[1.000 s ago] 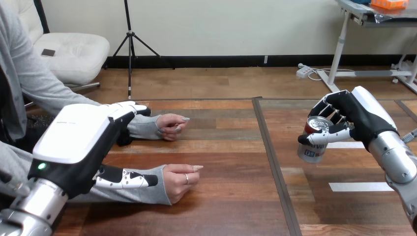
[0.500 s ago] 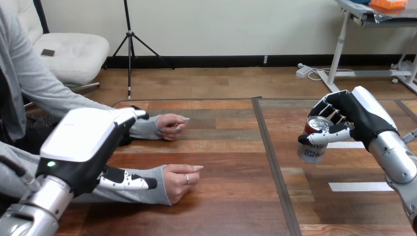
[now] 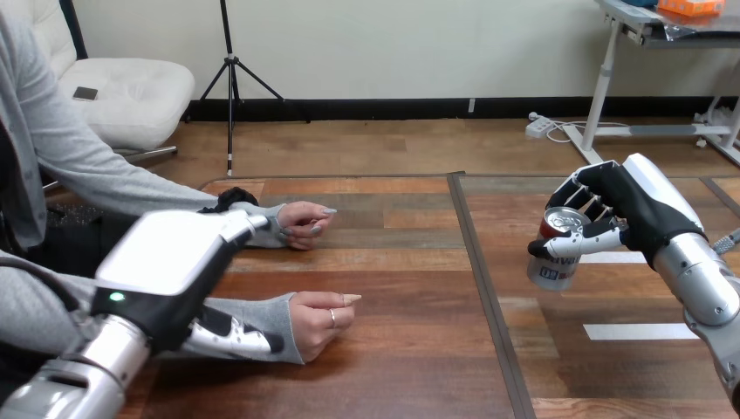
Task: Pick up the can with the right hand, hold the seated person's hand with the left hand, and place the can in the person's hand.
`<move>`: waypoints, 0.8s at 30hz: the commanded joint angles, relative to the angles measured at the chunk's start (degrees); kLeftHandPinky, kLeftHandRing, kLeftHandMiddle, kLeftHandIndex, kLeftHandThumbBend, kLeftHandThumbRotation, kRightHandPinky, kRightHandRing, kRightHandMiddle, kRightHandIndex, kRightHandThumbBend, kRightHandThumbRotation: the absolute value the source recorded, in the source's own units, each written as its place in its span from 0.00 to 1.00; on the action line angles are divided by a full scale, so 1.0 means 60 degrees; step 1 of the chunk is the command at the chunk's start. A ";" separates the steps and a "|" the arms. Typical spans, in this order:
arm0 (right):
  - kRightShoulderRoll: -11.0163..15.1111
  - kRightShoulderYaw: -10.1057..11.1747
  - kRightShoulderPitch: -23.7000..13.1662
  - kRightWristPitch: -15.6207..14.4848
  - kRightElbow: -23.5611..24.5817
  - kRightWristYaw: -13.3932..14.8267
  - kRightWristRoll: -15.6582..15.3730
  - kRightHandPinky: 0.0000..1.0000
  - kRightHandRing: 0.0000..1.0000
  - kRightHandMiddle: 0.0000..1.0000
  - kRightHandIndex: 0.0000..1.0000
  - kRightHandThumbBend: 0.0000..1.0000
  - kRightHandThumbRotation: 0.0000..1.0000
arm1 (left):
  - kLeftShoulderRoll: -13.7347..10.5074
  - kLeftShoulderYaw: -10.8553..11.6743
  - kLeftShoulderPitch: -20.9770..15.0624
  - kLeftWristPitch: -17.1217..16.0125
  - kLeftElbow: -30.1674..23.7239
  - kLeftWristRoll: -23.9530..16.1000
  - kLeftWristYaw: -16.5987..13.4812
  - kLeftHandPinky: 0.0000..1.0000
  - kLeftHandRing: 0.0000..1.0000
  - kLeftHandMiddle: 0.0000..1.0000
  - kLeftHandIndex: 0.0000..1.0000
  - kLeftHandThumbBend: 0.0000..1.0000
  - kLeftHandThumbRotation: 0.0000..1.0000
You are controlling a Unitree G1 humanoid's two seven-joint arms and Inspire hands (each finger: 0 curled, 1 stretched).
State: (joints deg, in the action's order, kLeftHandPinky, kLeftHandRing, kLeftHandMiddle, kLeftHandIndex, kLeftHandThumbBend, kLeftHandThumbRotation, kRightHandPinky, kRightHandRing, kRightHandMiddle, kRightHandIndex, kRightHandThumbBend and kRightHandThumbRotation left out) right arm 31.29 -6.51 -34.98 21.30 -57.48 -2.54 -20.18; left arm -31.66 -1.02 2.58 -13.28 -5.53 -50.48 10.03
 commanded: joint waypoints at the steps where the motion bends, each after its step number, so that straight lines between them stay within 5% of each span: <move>1: 0.0270 0.0221 -0.0712 0.0146 0.0355 0.0040 0.0189 0.35 0.40 0.43 0.42 0.71 0.00 | -0.0358 -0.0305 -0.0795 0.0014 0.0439 -0.0047 -0.0033 0.75 0.87 0.90 0.89 1.00 0.46; 8: 0.0293 0.0217 -0.0712 0.0230 0.0368 0.0015 0.0184 0.35 0.39 0.43 0.42 0.71 0.00 | -0.0487 -0.0589 -0.1014 -0.0127 0.0948 -0.0035 -0.0170 0.75 0.86 0.89 0.88 1.00 0.47; 24: 0.0330 0.0202 -0.0720 0.0340 0.0394 0.0110 0.0125 0.34 0.38 0.42 0.42 0.72 0.00 | -0.0877 -0.1292 -0.1675 -0.0223 0.1907 0.0074 0.0376 0.78 0.87 0.90 0.88 1.00 0.47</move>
State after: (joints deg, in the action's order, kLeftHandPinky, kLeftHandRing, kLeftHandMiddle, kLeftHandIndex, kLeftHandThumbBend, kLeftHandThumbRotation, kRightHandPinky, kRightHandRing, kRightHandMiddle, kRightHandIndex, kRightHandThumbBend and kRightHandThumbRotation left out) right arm 31.30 -6.51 -34.98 21.66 -57.48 -2.73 -20.18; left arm -34.92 -7.62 -2.13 -14.12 4.59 -50.21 11.87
